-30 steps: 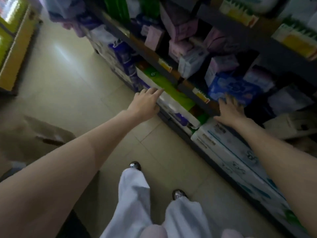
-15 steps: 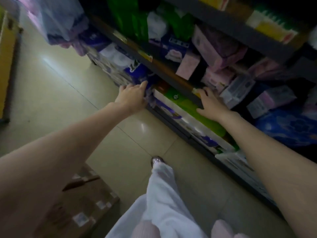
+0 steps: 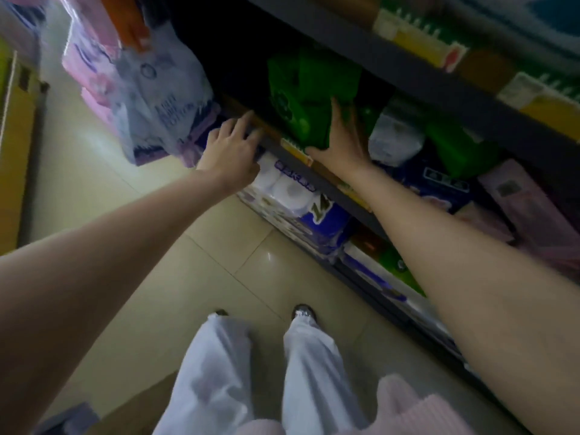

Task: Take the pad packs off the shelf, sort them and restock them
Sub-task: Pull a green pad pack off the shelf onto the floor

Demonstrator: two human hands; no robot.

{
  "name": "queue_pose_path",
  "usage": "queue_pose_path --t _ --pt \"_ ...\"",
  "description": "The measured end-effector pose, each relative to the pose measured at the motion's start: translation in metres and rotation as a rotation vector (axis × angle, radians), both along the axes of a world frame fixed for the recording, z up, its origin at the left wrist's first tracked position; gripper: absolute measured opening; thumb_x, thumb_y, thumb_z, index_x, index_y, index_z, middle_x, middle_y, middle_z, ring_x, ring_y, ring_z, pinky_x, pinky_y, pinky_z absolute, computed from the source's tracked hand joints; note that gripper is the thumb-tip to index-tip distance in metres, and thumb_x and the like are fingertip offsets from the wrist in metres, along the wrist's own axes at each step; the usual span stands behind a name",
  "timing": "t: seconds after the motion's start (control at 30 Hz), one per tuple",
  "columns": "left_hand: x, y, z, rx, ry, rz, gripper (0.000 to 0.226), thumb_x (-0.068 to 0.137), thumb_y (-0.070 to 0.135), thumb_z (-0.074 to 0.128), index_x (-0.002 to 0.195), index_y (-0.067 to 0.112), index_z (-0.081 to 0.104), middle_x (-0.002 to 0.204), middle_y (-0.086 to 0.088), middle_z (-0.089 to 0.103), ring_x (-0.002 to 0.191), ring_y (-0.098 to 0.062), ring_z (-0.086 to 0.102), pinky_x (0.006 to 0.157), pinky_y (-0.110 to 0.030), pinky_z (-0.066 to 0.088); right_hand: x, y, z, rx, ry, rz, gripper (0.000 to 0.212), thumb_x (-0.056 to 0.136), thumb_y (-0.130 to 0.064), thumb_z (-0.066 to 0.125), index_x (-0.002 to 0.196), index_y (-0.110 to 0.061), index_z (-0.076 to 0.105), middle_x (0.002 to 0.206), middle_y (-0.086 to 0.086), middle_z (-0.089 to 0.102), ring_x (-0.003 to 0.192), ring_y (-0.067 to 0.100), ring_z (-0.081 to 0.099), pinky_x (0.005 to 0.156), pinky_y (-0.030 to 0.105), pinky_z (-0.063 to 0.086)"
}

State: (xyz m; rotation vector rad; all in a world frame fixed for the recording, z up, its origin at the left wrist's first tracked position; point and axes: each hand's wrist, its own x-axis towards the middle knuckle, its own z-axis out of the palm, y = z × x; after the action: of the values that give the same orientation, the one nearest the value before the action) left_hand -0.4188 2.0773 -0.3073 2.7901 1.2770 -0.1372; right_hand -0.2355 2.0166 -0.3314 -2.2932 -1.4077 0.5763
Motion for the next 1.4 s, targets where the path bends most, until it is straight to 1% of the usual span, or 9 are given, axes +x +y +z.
queue_pose_path --t 0.17,0.27,0.57,0.67,0.9,1.0,1.1,1.27,1.4 --pt "-0.019 0.093 -0.01 -0.023 -0.017 -0.149 0.073 0.087 0.02 0.053 0.149 0.013 0.015 0.156 -0.009 0.015 0.138 -0.032 0.025 0.107 -0.043 0.021 -0.02 0.092 -0.01 0.195 0.355 -0.62 0.117 0.07 -0.05 0.075 0.151 -0.018 -0.003 0.157 0.016 0.0 0.144 0.033 0.002 0.117 0.047 0.011" --pt "-0.028 0.135 -0.024 -0.065 -0.052 -0.292 0.072 0.086 0.019 0.053 0.149 0.011 0.017 0.154 -0.009 0.02 0.134 -0.032 0.03 0.104 -0.042 0.025 -0.023 0.123 -0.019 0.267 0.31 -0.882 0.12 0.067 -0.052 0.077 0.151 -0.017 -0.003 0.156 0.018 -0.005 0.144 0.036 -0.001 0.117 0.048 0.01" --pt "-0.056 0.219 -0.022 -0.097 -0.215 -0.642 0.073 0.082 0.017 0.057 0.146 0.005 0.023 0.151 -0.016 0.025 0.133 -0.035 0.033 0.107 -0.046 0.03 -0.074 0.132 -0.024 0.47 0.202 -1.174 0.116 0.066 -0.046 0.078 0.149 -0.006 0.008 0.154 0.011 0.017 0.143 0.022 0.017 0.115 0.028 0.013" --pt "-0.049 0.223 -0.004 -0.062 -0.278 -0.767 0.08 0.081 0.025 0.058 0.148 0.008 0.019 0.155 -0.012 0.017 0.141 -0.029 0.021 0.112 -0.043 0.02 -0.111 0.103 -0.019 0.631 0.27 -1.12 0.115 0.056 -0.044 0.077 0.147 -0.006 0.017 0.147 0.01 0.029 0.137 0.02 0.027 0.116 0.032 0.021" --pt "-0.018 0.209 0.041 -0.198 -0.149 -0.996 0.116 0.057 0.071 0.05 0.151 0.019 0.003 0.158 -0.009 0.0 0.145 -0.029 0.004 0.113 -0.05 0.009 -0.14 0.034 0.043 0.321 0.139 -0.692 0.093 0.07 -0.022 0.081 0.144 -0.014 0.026 0.138 0.001 0.038 0.124 0.006 0.033 0.104 0.022 0.029" --pt "-0.017 0.199 0.051 -0.377 0.006 -0.981 0.131 0.054 0.065 0.075 0.15 0.022 -0.003 0.158 -0.008 -0.001 0.145 -0.027 0.004 0.116 -0.045 0.011 -0.143 0.022 0.075 0.216 0.194 -0.555 0.085 0.07 -0.016 0.08 0.141 -0.016 0.033 0.133 0.0 0.043 0.118 0.006 0.039 0.097 0.017 0.032" --pt "-0.022 0.196 0.061 -0.782 0.145 -0.776 0.119 0.061 0.045 0.075 0.149 0.031 -0.004 0.159 0.0 0.004 0.144 -0.018 0.011 0.112 -0.029 0.018 -0.15 0.017 0.09 0.119 0.246 -0.448 0.083 0.07 -0.013 0.08 0.14 -0.018 0.036 0.136 0.003 0.044 0.121 0.01 0.041 0.102 0.024 0.034" --pt "-0.028 0.199 0.057 -1.225 0.316 -0.65 0.137 0.045 0.05 0.085 0.149 0.036 -0.003 0.158 0.01 0.008 0.142 -0.011 0.017 0.114 -0.031 0.019 -0.161 0.003 0.093 0.202 0.611 -0.4 0.065 0.066 -0.003 0.075 0.118 -0.032 0.05 0.119 -0.01 0.054 0.109 0.007 0.055 0.089 0.019 0.049" --pt "-0.032 0.188 0.056 -1.158 0.369 -0.678 0.152 0.022 0.062 0.087 0.148 0.038 0.005 0.155 0.003 0.02 0.139 -0.015 0.027 0.115 -0.038 0.023 -0.154 -0.003 0.075 0.316 0.918 -0.534 0.075 0.041 -0.029 0.09 0.108 -0.028 0.058 0.104 -0.008 0.066 0.098 0.009 0.065 0.076 0.024 0.056"
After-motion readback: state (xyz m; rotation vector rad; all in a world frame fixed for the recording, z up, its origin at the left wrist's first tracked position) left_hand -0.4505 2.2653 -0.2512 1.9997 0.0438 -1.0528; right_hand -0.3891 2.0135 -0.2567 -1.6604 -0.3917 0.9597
